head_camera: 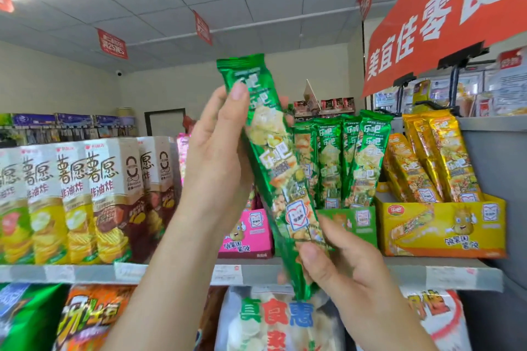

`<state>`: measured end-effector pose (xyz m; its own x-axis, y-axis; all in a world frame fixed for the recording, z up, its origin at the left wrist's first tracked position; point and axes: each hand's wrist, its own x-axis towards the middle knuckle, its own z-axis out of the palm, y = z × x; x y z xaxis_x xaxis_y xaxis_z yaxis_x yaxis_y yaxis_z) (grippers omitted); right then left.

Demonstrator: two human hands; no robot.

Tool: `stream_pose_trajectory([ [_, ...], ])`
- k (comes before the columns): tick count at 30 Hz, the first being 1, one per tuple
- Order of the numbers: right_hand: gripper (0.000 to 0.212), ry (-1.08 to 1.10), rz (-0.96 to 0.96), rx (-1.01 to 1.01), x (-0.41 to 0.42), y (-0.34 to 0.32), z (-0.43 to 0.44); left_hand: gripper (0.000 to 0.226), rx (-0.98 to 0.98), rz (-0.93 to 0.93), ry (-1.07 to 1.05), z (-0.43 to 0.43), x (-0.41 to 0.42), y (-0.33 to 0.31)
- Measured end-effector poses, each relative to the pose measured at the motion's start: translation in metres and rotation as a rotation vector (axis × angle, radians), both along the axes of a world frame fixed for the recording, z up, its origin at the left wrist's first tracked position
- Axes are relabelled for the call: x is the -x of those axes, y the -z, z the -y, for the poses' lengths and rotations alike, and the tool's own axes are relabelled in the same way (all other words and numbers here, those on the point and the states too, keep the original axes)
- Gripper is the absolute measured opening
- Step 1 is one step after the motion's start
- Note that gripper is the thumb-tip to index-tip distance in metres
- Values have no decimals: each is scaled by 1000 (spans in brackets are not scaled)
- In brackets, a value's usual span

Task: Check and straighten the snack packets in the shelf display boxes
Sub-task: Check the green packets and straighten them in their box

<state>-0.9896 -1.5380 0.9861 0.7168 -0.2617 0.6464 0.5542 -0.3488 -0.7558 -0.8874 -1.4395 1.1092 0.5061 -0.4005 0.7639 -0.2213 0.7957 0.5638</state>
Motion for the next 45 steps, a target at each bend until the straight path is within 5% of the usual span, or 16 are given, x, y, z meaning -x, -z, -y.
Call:
stream_pose_trajectory([
  [2, 84, -63, -77, -207, -1, 13, -4, 61, -93, -2, 60, -1, 1, 16],
  [5, 69, -202, -67, -303, -3, 18, -16, 69, -163, -65, 107, -3, 3, 40],
  [8, 89, -230, -23, -561, -5, 22, -24, 49, -142, -102, 120, -11, 0, 62],
  [15, 35, -236, 99, -760, 3, 22, -45, 37, -222, 6, -57, -27, 5, 110],
  [17, 42, -248, 118, -765, 3, 25, -50, 32, -209, 29, -66, -31, 7, 119],
  [23, 53, -1, 145, -607, 1, 32, -64, 39, -271, 11, -17, -44, 7, 132],
  [29, 19, 215, 138, -481, -3, 42, -83, 36, -318, -172, 60, -54, 10, 140],
  [34, 21, 381, 73, -204, -5, 53, -96, 69, -425, -323, -169, -59, 6, 141],
  [40, 28, 389, -38, 45, 4, 54, -91, 91, -475, -372, -235, -67, 5, 144],
  [45, 41, 293, -144, 96, 13, 41, -79, 112, -603, -204, -251, -74, 1, 151],
])
